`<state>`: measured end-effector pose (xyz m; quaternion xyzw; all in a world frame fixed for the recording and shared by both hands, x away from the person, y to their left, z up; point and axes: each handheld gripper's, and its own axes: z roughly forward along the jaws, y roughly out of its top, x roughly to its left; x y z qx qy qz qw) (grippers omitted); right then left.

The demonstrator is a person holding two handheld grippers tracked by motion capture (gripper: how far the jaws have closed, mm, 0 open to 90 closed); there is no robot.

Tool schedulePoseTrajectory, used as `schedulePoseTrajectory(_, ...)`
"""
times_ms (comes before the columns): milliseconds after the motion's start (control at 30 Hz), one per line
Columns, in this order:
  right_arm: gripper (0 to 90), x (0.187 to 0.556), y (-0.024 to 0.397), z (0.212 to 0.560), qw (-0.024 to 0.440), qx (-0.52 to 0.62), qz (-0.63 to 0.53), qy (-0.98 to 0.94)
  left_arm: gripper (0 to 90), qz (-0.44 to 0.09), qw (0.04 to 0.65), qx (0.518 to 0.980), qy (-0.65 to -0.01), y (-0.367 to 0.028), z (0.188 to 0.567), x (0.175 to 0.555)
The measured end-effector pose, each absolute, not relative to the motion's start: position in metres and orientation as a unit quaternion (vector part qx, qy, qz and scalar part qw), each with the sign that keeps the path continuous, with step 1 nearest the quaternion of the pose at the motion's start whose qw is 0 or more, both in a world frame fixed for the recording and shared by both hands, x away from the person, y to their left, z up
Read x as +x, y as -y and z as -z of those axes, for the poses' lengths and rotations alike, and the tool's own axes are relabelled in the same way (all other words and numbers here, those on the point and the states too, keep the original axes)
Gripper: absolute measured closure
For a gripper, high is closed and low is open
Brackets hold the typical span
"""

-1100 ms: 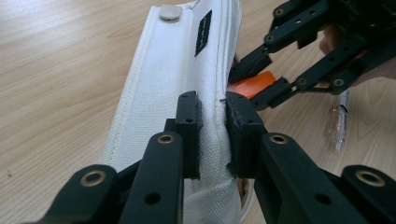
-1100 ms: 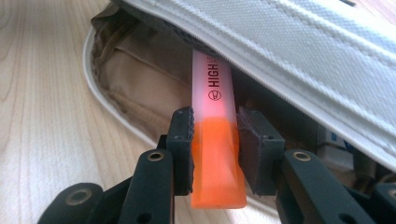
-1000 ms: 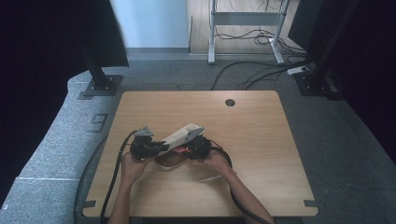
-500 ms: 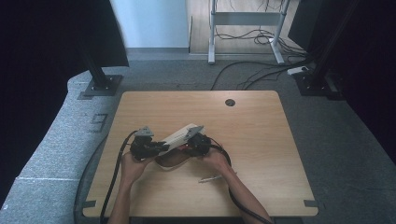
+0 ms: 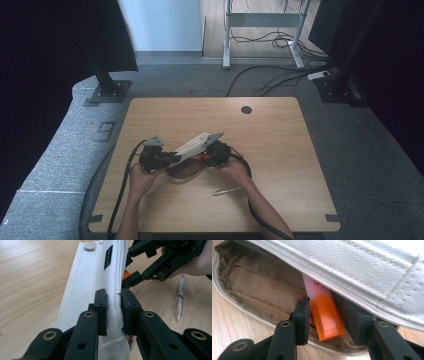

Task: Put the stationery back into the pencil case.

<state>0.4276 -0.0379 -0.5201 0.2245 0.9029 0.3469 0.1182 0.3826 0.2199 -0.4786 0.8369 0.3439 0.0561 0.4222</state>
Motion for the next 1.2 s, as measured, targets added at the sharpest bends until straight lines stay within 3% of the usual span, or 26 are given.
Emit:
schedulePoseTrajectory(400,52.8,0.423,0.050,0.516,0.109,0.233,-0.358,-0.898,76.5,-0.051,0.425,0.836,-0.342,-0.221,0.479,0.383)
schedulePoseTrajectory(733,63.9,0.424,0.059,0.519,0.121,0.254,-0.340,-0.897,76.5,-0.050,0.425,0.837,-0.342,-0.221,0.479,0.383)
schedulePoseTrajectory(967,76.9,0.426,0.063,0.523,0.119,0.267,-0.344,-0.892,76.3,-0.049,0.426,0.836,-0.341,-0.220,0.479,0.382)
schedulePoseTrajectory(1200,80.5,0.430,0.052,0.526,0.118,0.266,-0.345,-0.892,76.3,-0.049,0.425,0.837,-0.341,-0.219,0.479,0.382)
